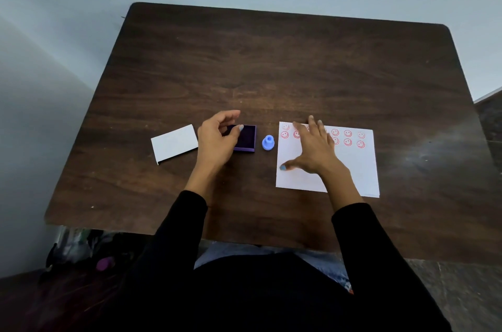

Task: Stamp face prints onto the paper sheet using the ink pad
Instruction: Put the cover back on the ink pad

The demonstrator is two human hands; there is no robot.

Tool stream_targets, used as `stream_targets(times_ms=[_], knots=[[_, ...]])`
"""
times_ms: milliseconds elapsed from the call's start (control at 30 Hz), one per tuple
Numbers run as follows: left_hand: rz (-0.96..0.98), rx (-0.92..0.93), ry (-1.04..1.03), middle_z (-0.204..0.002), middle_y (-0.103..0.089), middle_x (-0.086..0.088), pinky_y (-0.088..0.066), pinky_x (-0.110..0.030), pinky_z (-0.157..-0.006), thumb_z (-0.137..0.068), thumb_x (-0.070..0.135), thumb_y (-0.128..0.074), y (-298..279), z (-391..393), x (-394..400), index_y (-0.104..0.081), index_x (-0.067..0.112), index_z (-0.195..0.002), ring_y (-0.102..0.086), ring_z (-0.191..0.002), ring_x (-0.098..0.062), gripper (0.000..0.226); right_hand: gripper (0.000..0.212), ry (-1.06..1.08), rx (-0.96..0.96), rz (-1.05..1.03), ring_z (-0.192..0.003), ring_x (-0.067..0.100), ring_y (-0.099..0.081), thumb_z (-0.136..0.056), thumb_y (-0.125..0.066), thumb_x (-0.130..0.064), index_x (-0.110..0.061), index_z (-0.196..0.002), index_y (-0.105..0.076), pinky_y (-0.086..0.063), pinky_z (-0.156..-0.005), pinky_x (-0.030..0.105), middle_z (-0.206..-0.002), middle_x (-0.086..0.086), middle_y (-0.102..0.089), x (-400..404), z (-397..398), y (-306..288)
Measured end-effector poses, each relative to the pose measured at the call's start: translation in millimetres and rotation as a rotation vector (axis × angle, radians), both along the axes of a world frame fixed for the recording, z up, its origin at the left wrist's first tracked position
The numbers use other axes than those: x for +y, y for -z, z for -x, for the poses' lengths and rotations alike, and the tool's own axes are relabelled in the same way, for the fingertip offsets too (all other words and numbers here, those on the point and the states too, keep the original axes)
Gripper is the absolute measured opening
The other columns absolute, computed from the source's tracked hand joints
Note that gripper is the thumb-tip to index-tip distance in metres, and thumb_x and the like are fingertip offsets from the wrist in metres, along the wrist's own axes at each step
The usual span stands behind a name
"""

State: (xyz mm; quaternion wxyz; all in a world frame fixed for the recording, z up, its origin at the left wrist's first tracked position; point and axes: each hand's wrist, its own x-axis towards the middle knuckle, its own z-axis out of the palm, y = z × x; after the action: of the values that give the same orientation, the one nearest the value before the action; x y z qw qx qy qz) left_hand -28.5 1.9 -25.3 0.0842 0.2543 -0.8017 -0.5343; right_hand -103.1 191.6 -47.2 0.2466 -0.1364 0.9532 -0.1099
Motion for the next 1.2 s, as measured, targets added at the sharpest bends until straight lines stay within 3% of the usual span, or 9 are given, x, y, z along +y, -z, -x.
stream_targets(times_ms=[233, 400, 467, 600, 700, 867, 1033, 1200], knots=[[-0.001, 0.003, -0.006, -0.114, -0.067, 0.002, -0.049, -0.023, -0.093, -0.086, 0.009, -0.065, 1, 1, 0, -0.063, 0.016, -0.117, -0.06, -0.096, 0.0, 0.032, 0.106, 0.027, -0.023, 0.074, -0.145, 0.027, 0.006, -0.066, -0.081, -0.038, -0.028, -0.145, -0.012, -0.004, -0.117, 0.05, -0.159, 0.004, 0.003, 11, 3, 4], [-0.002, 0.051, -0.099, -0.11, -0.068, 0.001, -0.051, -0.029, -0.094, -0.086, 0.016, -0.065, -2, -3, -10, -0.063, 0.014, -0.116, -0.063, -0.1, -0.009, 0.03, 0.104, 0.106, -0.009, 0.226, -0.146, 0.028, 0.001, -0.065, -0.081, -0.041, -0.027, -0.145, -0.015, -0.008, -0.116, 0.051, -0.159, 0.005, -0.001, 0, 4, -10], [0.014, 0.089, -0.207, -0.112, -0.067, -0.001, -0.051, -0.031, -0.095, -0.087, 0.022, -0.065, -3, -7, -19, -0.062, 0.012, -0.117, -0.063, -0.103, -0.011, 0.031, 0.094, 0.167, 0.08, 0.39, -0.145, 0.027, -0.004, -0.071, -0.077, -0.041, -0.027, -0.144, -0.019, -0.013, -0.115, 0.051, -0.159, 0.005, -0.005, -14, 4, -22], [0.117, 0.04, -0.436, -0.138, -0.053, -0.005, -0.036, -0.034, -0.109, -0.092, 0.044, -0.052, -2, -22, -35, -0.046, 0.011, -0.135, -0.046, -0.129, -0.016, 0.054, 0.063, 0.131, 0.266, 0.649, -0.143, 0.027, -0.019, -0.088, -0.061, -0.031, -0.018, -0.142, -0.031, -0.018, -0.115, 0.043, -0.154, 0.01, -0.025, -61, -11, -40], [0.16, -0.121, -0.559, -0.15, -0.036, -0.011, -0.018, -0.045, -0.118, -0.096, 0.051, -0.036, 0, -33, -46, -0.031, 0.008, -0.143, -0.028, -0.141, -0.024, 0.065, 0.053, -0.109, 0.254, 0.589, -0.142, 0.027, -0.02, -0.094, -0.049, -0.028, -0.012, -0.141, -0.031, -0.011, -0.116, 0.038, -0.152, 0.012, -0.03, -104, -35, -38], [0.087, -0.258, -0.594, -0.156, -0.024, -0.015, 0.004, -0.047, -0.117, -0.095, 0.057, -0.023, 7, -48, -46, -0.02, 0.006, -0.147, -0.006, -0.148, -0.026, 0.073, 0.059, -0.434, 0.163, 0.324, -0.145, 0.031, -0.001, -0.096, -0.04, -0.035, -0.011, -0.145, -0.016, 0.004, -0.117, 0.044, -0.154, 0.017, -0.02, -147, -72, -15], [0.017, -0.28, -0.642, -0.154, -0.029, -0.014, 0.008, -0.048, -0.116, -0.094, 0.06, -0.021, 12, -55, -45, -0.017, 0.006, -0.147, -0.011, -0.147, -0.025, 0.076, 0.06, -0.481, 0.125, 0.227, -0.145, 0.031, 0.004, -0.096, -0.036, -0.037, -0.009, -0.145, -0.014, 0.008, -0.116, 0.046, -0.154, 0.017, -0.021, -158, -80, -7], [-0.046, -0.283, -0.67, -0.148, -0.041, -0.01, 0.004, -0.049, -0.117, -0.093, 0.062, -0.018, 11, -54, -46, -0.013, 0.009, -0.148, -0.023, -0.144, -0.026, 0.077, 0.057, -0.446, 0.046, 0.291, -0.145, 0.028, 0.005, -0.097, -0.037, -0.032, -0.009, -0.144, -0.015, 0.009, -0.116, 0.045, -0.154, 0.015, -0.022, -161, -85, -10]])
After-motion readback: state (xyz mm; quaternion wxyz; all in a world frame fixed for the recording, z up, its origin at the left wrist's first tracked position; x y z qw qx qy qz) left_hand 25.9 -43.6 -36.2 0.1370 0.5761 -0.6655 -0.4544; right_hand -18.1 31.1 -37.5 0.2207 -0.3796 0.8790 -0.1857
